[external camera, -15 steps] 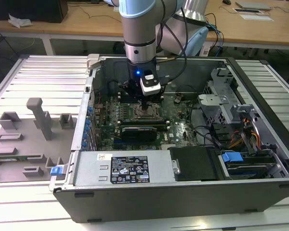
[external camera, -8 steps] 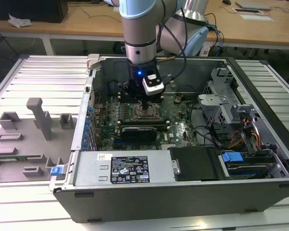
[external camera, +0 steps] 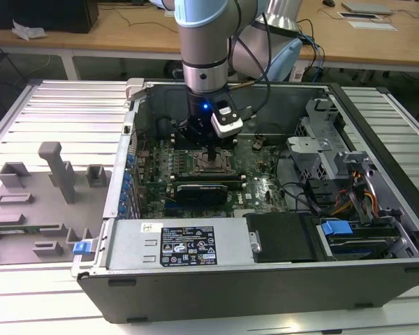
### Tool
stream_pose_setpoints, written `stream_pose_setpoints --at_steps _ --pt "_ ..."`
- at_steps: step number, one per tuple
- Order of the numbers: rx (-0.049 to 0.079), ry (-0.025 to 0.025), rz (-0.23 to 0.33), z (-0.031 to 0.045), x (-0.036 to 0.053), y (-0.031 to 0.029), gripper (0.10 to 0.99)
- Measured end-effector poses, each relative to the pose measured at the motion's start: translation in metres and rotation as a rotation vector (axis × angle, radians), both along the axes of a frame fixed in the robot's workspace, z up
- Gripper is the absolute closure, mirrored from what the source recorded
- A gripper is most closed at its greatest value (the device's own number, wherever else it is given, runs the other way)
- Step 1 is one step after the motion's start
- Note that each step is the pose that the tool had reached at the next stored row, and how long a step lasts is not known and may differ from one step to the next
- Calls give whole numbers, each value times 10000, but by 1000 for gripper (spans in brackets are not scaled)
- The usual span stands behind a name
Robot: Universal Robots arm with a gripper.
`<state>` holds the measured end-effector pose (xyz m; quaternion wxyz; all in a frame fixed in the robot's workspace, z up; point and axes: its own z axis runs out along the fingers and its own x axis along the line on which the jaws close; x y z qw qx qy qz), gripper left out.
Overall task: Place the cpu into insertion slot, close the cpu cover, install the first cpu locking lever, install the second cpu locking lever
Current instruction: 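Install the first cpu locking lever, then install the second cpu locking lever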
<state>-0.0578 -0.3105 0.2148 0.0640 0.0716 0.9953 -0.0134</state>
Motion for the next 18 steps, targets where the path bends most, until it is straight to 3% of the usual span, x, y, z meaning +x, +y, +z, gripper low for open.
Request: stream_pose_setpoints --at_steps 4,18 --pt "-13 0 20 209 -1 0 980" --pt "-14 0 31 211 -1 0 980"
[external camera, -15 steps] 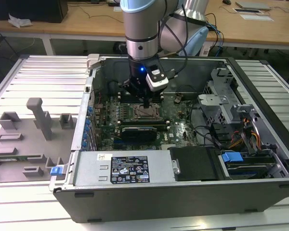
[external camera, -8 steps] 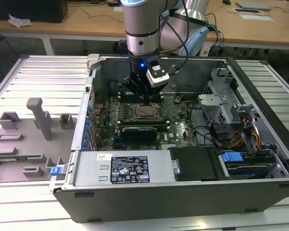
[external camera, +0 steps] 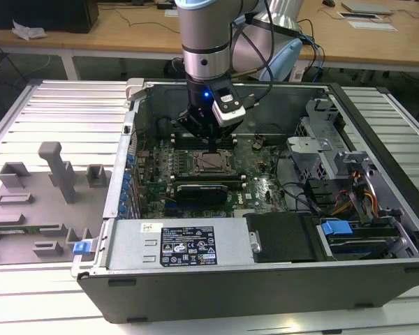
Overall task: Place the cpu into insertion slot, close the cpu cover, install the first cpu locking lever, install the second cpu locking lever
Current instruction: 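Install the second cpu locking lever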
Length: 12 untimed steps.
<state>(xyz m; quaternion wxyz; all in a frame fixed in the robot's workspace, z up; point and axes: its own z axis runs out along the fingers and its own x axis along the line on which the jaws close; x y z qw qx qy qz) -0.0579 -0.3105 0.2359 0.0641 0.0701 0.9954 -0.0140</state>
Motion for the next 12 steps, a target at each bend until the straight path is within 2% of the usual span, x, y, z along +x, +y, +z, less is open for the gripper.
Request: stream_pose_setpoints --at_steps 9,12 --pt "-2 0 0 21 0 -2 980" --pt "-1 0 1 21 0 -25 980"
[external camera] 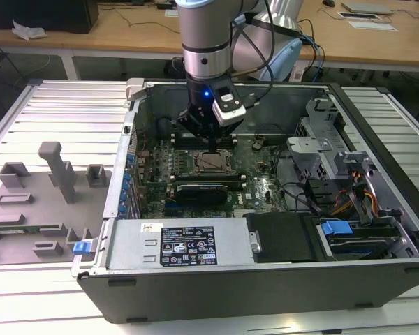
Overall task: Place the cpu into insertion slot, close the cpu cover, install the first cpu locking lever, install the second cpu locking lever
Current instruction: 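Install the second cpu locking lever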
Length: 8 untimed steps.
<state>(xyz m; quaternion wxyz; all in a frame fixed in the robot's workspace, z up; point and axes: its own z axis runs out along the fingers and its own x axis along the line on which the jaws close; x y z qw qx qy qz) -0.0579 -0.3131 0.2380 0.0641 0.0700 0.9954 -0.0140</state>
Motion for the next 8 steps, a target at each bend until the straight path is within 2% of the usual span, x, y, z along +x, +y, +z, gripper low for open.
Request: stream_pose_setpoints --at_steps 8 --pt "1 0 0 1 0 -180 980"
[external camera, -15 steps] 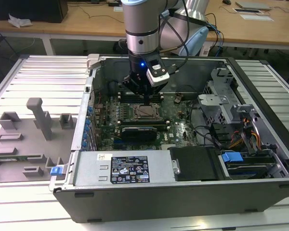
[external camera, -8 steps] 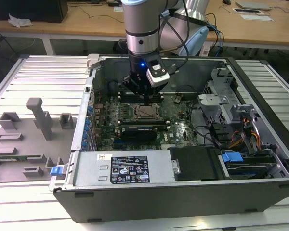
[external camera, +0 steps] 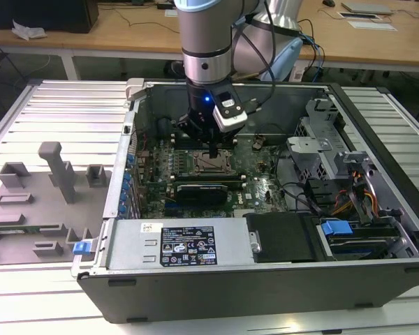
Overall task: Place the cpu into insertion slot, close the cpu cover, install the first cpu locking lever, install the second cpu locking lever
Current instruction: 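Install the second cpu locking lever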
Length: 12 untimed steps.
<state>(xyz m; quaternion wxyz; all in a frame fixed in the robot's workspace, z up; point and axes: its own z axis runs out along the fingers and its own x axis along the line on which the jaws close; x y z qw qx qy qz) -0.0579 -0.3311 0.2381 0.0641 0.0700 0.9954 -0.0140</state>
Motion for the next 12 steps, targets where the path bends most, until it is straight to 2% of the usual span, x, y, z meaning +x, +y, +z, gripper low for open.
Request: stream_pose_setpoints --at_steps 2,7,12 --pt "-1 0 1 1 0 -71 980" --pt "0 0 1 1 0 -181 980" --pt "33 0 1 -23 -23 -232 980"
